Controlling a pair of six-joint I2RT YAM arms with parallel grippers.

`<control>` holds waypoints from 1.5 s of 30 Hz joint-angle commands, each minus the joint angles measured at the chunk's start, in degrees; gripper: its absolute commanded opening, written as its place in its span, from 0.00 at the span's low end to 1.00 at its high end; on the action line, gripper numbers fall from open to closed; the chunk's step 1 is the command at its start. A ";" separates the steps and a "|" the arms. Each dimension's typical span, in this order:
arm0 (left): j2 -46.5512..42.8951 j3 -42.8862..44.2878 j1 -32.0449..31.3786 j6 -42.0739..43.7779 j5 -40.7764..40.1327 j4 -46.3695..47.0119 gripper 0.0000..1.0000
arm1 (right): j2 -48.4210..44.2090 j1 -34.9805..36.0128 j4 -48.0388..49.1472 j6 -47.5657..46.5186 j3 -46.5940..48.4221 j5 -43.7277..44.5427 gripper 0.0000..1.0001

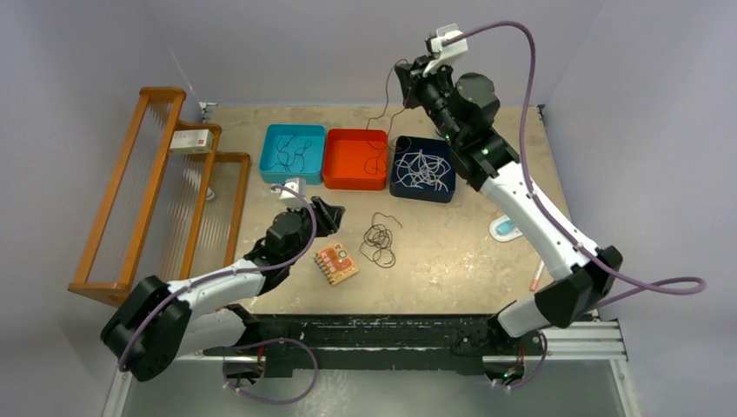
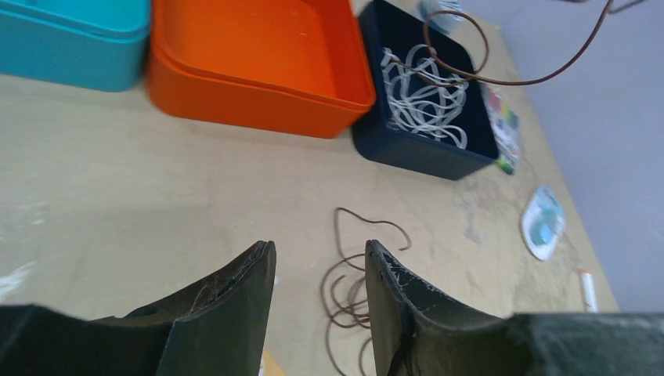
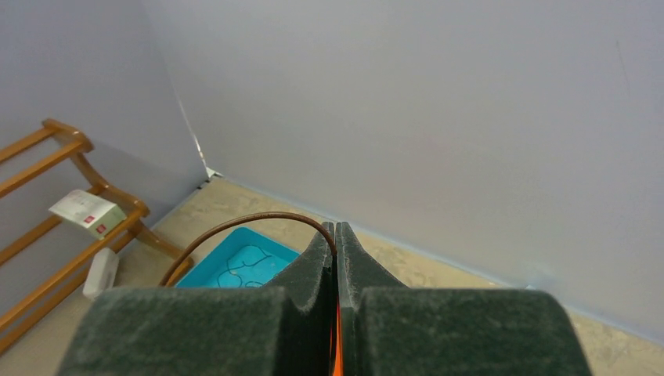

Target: Untangle the cables

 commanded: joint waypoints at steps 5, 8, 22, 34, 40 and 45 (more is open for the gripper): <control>-8.58 8.31 0.81 3.08 -18.22 -27.60 0.45 | 10.42 -3.89 0.30 4.64 11.32 -4.92 0.00; -10.07 11.08 1.17 4.08 -20.42 -32.34 0.45 | 14.59 -4.50 0.49 4.64 14.66 -5.96 0.00; -15.92 23.39 1.88 10.86 -28.50 -46.27 0.47 | 28.90 -5.10 1.99 3.70 23.97 -9.67 0.00; -17.34 28.16 1.94 15.17 -31.19 -51.88 0.48 | 33.25 -5.28 2.58 3.98 24.80 -11.27 0.00; -17.08 28.81 1.90 15.45 -30.00 -52.61 0.48 | 31.71 -6.55 -1.18 1.10 31.09 -9.09 0.00; -17.08 29.64 1.89 16.87 -30.18 -53.50 0.48 | 30.09 -6.67 -1.62 -0.36 34.12 -8.25 0.00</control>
